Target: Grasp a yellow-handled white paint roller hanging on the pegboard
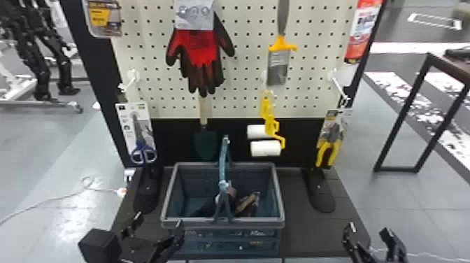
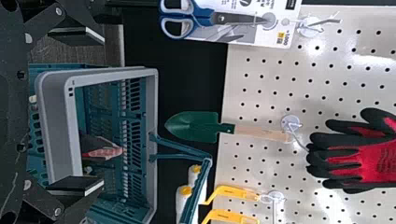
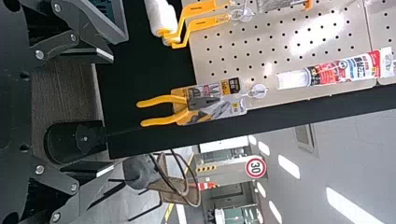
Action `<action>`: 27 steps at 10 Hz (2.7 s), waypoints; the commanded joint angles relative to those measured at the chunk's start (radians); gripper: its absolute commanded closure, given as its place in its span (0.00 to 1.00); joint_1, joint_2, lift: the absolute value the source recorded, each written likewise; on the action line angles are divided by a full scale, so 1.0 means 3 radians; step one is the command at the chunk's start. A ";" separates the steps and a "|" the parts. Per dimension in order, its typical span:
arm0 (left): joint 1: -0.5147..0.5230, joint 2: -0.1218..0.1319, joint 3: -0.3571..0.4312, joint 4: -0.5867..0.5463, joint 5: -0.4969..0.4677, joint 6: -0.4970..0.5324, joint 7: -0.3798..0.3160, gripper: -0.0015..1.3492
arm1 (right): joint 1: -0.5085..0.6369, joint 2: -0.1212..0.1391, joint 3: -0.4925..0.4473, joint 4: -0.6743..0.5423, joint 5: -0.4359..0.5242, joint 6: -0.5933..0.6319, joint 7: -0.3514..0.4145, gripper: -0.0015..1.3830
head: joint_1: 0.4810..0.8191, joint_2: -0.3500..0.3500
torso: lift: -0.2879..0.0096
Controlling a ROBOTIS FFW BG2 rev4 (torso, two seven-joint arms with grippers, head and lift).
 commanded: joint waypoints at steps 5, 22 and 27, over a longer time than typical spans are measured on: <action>-0.0106 0.0089 -0.0009 -0.0004 -0.0049 -0.0024 -0.0016 0.17 | -0.0157 -0.0008 0.0000 0.0058 0.0019 0.0020 0.0128 0.33 | 0.20 0.50 | 0.63; -0.0305 -0.0069 -0.0147 0.0216 -0.0110 0.0002 -0.0159 0.17 | -0.2141 -0.0095 -0.0061 0.0983 0.0448 0.1800 0.1933 0.33 | 0.20 0.50 | 0.63; -0.0433 -0.0044 -0.0270 0.0349 -0.0054 -0.0050 -0.0159 0.17 | -0.2786 -0.0305 0.0220 0.1469 0.0228 0.1871 0.2127 0.33 | 0.20 0.50 | 0.63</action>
